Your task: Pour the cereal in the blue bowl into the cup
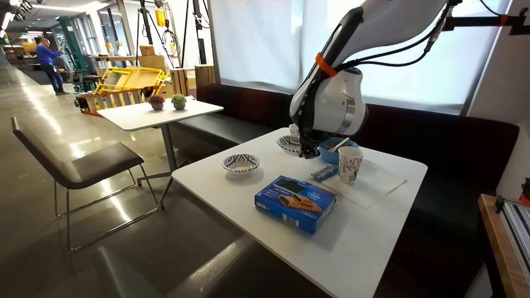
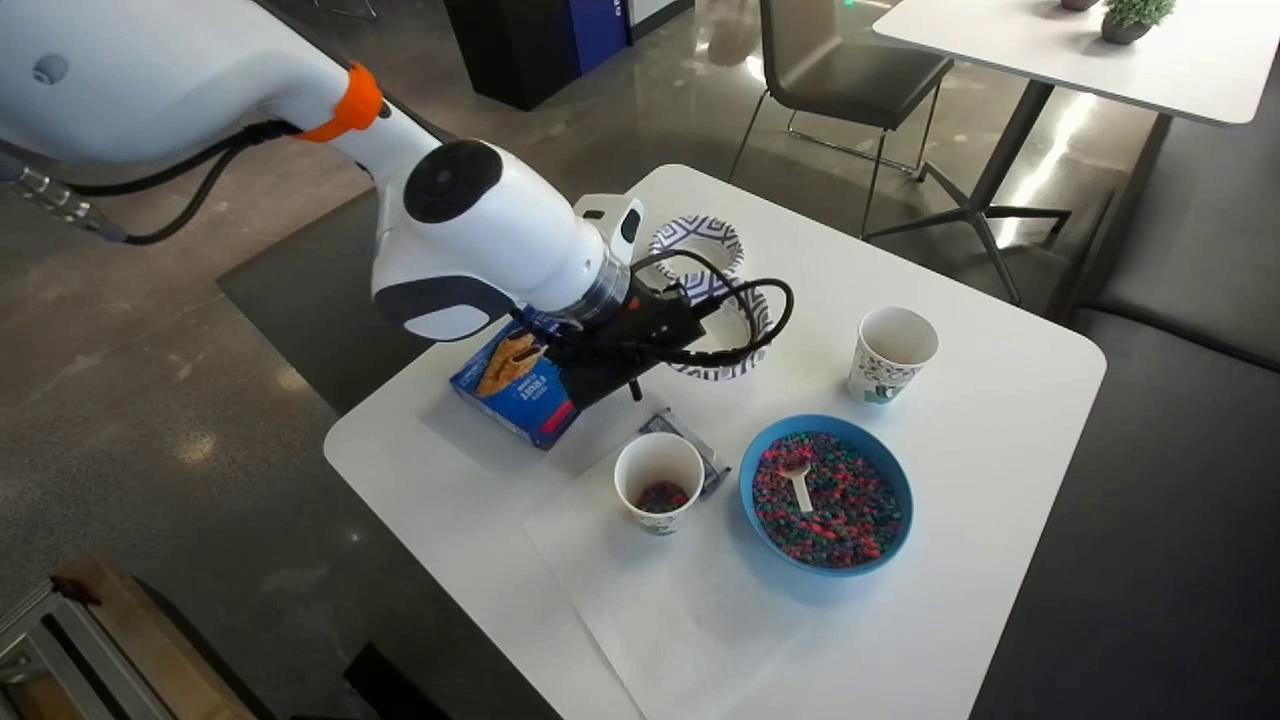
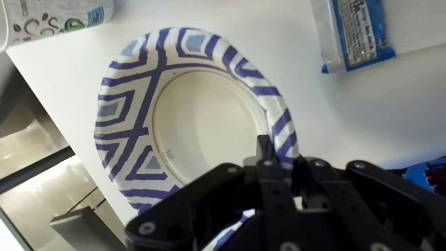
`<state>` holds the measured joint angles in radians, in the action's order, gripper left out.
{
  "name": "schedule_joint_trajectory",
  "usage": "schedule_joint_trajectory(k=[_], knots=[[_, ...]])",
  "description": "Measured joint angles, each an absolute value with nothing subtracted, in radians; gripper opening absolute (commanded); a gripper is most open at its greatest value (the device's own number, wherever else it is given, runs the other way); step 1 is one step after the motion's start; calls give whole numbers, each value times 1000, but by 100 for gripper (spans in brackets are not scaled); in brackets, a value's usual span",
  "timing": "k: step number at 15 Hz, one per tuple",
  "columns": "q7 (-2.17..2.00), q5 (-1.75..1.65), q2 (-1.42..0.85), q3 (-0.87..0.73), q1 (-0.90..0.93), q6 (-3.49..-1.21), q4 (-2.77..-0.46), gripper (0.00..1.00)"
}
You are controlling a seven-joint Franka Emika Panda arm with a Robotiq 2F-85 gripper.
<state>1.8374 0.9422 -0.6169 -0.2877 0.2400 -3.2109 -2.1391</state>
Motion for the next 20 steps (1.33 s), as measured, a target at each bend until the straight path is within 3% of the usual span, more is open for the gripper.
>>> schedule_joint_trajectory(k=[5, 15, 16, 18, 20], knots=[[1832, 787, -641, -305, 255, -3161, -2108, 1], [1452, 80, -673, -246, 87, -3140, -2105, 1], [1428, 34, -673, -230, 64, -3134, -2105, 31], [1391, -38, -673, -182, 9, -3122, -2104, 37], [1363, -82, -664, -132, -42, -3096, -2103, 52]])
